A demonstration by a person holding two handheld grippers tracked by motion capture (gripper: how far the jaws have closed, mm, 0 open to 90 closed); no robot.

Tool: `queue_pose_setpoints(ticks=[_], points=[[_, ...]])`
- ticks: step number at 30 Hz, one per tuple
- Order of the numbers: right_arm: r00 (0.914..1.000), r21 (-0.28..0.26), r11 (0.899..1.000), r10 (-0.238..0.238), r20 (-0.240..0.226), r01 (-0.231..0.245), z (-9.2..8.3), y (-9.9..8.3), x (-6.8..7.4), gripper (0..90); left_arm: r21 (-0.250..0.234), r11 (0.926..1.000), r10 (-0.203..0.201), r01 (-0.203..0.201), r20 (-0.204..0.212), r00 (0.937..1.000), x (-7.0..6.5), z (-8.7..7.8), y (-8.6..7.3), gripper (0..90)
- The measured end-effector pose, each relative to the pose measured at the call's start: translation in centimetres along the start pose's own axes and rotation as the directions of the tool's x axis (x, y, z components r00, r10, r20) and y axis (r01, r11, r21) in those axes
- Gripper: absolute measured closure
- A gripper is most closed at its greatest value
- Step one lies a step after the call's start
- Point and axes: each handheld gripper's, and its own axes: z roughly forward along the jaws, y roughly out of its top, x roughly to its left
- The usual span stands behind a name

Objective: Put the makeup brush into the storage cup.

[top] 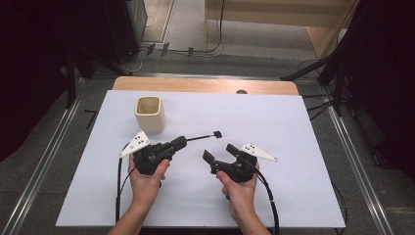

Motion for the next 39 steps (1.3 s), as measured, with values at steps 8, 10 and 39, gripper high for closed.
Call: queue_pose_setpoints(ticks=[8,10,39], points=[[0.9915,-0.007,0.993,0.121,-0.048,-0.122,0.2,-0.3,-0.6,0.0,-0.027,0.9994,0.024,-0.023,0.036,0.9991,-1.2,0.9,-1.3,86.6],[0.9864,-0.009,0.988,0.151,-0.064,-0.152,0.1,-0.2,-0.7,0.0,-0.031,0.9992,0.028,-0.027,0.045,0.9986,-1.3,1.1,-1.5,86.6],[0.9572,-0.124,0.978,0.129,-0.259,-0.165,-1.4,0.8,-3.8,87.0,0.111,0.9889,0.090,-0.099,0.081,0.9926,-2.0,1.5,-1.4,41.2]])
